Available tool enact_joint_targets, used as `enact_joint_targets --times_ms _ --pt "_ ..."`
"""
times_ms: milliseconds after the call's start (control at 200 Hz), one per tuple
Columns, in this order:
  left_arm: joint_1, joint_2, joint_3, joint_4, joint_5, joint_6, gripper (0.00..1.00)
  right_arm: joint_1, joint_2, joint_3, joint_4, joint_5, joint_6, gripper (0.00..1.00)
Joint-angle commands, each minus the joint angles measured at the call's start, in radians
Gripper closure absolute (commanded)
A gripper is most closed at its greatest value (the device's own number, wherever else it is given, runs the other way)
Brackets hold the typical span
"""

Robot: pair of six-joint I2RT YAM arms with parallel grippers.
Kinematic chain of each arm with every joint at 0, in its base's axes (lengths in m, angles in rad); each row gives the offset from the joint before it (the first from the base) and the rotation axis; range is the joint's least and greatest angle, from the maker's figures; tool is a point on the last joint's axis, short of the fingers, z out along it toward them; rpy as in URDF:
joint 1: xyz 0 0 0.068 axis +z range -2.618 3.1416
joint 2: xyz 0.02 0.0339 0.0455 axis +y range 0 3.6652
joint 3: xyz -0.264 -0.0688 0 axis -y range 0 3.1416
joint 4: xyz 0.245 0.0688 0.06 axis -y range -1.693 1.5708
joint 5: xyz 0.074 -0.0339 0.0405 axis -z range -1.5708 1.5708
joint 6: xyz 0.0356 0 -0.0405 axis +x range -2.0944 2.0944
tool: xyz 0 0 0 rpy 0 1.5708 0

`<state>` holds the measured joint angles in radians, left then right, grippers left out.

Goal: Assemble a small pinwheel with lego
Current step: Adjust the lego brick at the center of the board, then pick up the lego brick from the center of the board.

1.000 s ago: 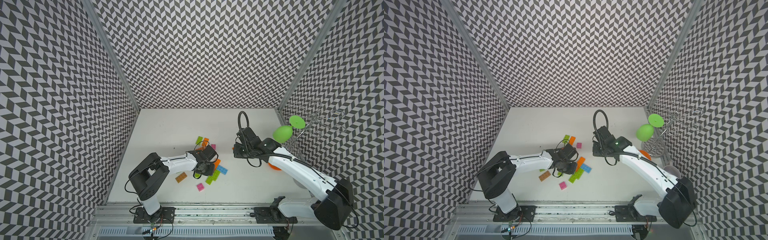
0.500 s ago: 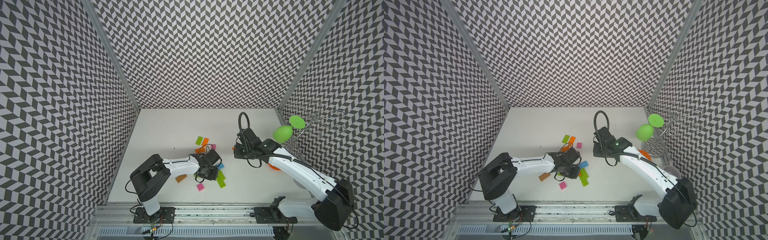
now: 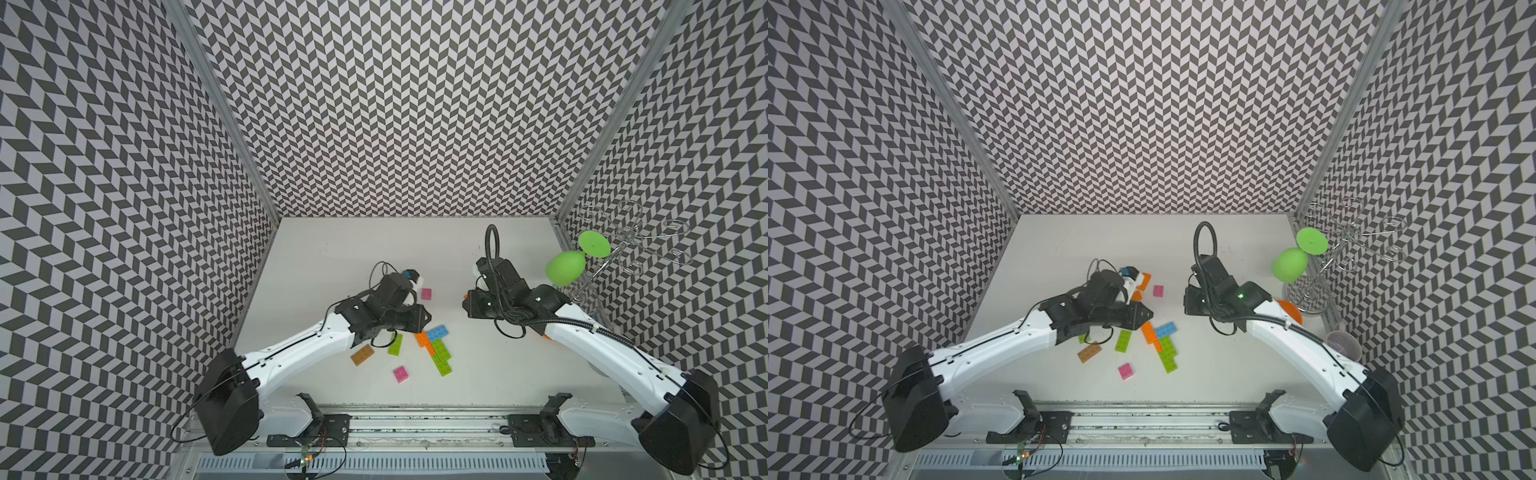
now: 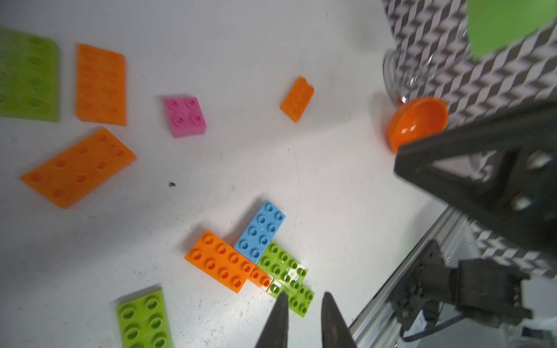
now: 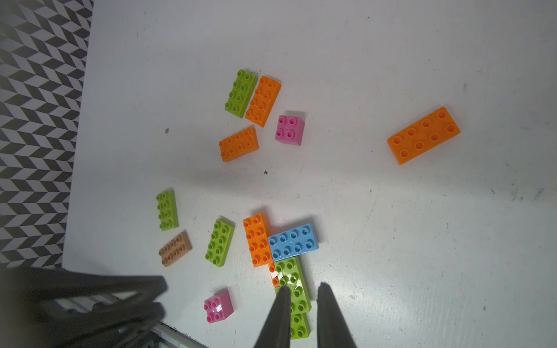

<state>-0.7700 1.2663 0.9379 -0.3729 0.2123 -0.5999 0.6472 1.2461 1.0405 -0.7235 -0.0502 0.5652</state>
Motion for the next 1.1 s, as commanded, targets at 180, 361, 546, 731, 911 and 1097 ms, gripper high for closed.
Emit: enact_joint_targets --times_ms 180,361,546,731,911,1097 --pt "0.285 -0.150 -0.135 0.043 0.126 0.018 0.57 0.071 0.111 0.006 0.053 0.017 -0.026 0.75" --pt "0.437 -0.176 -0.180 0.072 0.225 0.019 0.42 0.071 0.238 0.086 0.092 0.018 -0.106 0.65" --pt "0.545 -0.175 -0.194 0.068 0.280 0.031 0.42 0.095 0.415 0.244 0.072 -0.084 -0.237 0.64" --pt "0.711 -0.211 -0.237 0.067 0.364 0.033 0.41 0.255 0.530 0.348 0.037 -0.064 -0.325 0.64" --pt "0.924 -0.251 -0.268 0.027 0.407 0.036 0.39 0.378 0.648 0.451 0.053 -0.097 -0.267 0.63" --pt "1.160 -0.259 -0.275 -0.036 0.453 0.068 0.40 0.464 0.811 0.614 -0.016 -0.058 -0.223 0.66"
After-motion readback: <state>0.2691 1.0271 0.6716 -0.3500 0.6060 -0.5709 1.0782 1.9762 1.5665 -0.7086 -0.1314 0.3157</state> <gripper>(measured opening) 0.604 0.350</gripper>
